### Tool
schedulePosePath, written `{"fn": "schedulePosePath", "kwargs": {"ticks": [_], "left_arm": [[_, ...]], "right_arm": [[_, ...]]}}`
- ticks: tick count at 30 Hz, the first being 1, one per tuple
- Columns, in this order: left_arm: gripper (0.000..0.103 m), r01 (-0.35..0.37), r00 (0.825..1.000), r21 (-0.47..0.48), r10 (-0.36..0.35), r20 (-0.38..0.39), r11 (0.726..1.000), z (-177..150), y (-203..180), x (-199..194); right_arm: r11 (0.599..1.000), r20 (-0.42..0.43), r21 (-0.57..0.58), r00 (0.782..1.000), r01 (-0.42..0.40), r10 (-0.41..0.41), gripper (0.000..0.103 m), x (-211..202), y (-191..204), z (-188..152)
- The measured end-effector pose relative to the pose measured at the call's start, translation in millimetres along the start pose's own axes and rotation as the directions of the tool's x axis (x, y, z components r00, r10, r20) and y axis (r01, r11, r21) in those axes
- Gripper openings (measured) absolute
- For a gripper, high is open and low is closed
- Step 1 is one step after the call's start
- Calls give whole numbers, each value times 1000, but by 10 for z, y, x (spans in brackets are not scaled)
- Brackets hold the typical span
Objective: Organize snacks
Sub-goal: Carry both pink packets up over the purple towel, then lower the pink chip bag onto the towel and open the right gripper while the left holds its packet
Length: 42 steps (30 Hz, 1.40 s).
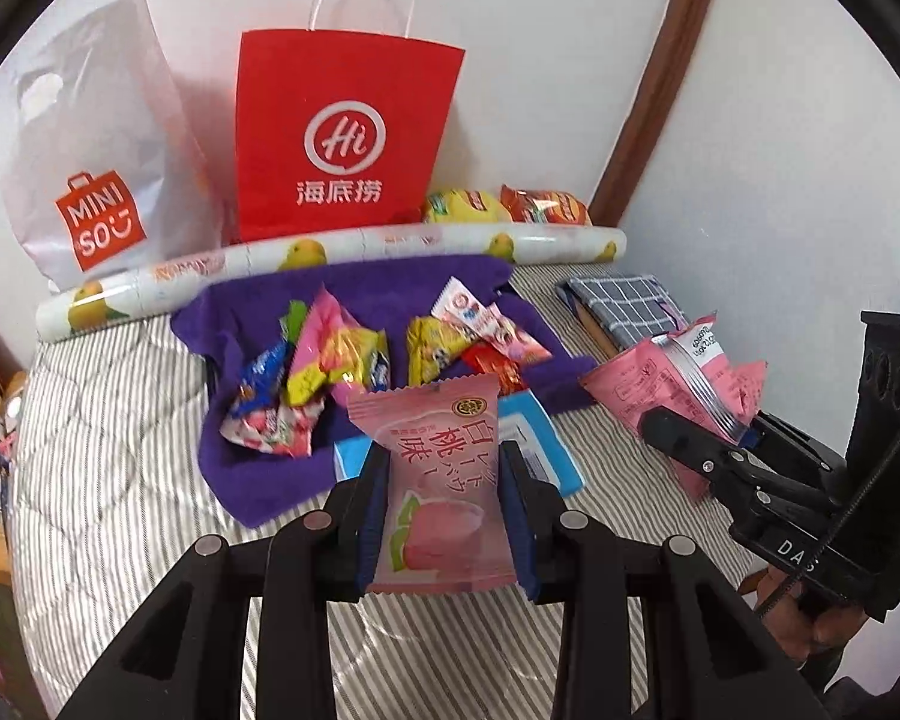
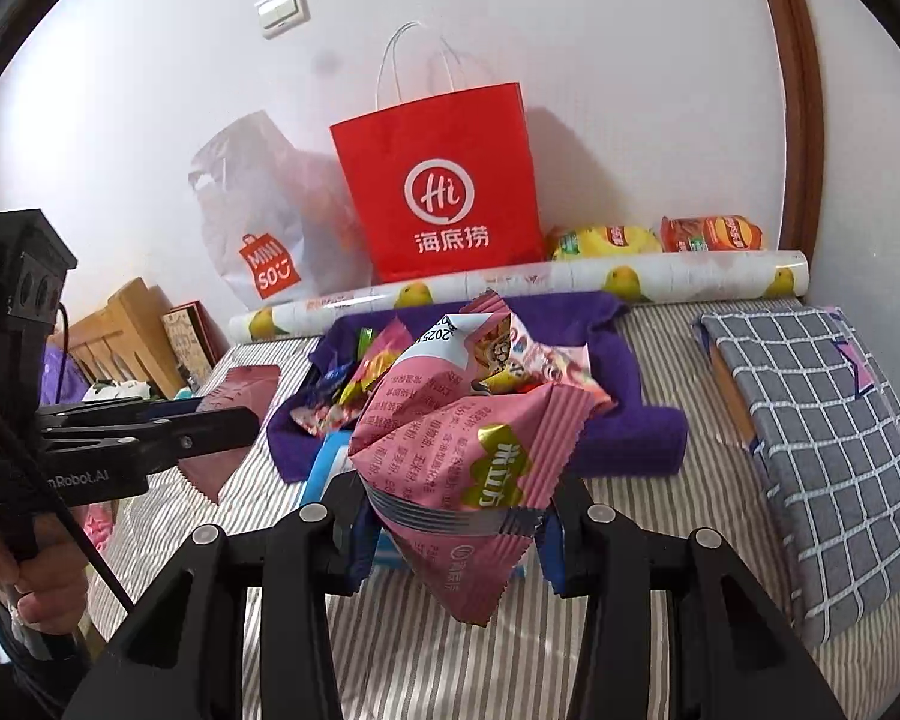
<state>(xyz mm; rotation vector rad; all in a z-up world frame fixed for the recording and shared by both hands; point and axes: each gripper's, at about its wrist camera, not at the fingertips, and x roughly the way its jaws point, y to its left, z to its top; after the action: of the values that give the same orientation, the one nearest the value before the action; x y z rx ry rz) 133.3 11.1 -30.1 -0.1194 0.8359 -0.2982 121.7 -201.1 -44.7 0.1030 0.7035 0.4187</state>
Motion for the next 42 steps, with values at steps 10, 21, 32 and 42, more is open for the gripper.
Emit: {"fn": "schedulePosePath", "kwargs": {"ticks": [10,21,32,42], "left_arm": [[33,-18,999,-31,19,30,999,343,110,-6],[33,-19,998,-58,22,56,998,736,209,130],[33,-51,996,-96,58,68,994,1010,433,335],[33,-8,998,-148,17,59,989,1140,655,698]], "right_arm": [[1000,21,-1,1000,15,-15,43,189,-24,338],[1000,39,14,999,2,-3,43,566,-99,708],[999,50,46,999,-16,14,43,925,-203,975],[998,-16,47,999,-42,43,43,1413,-269,864]]}}
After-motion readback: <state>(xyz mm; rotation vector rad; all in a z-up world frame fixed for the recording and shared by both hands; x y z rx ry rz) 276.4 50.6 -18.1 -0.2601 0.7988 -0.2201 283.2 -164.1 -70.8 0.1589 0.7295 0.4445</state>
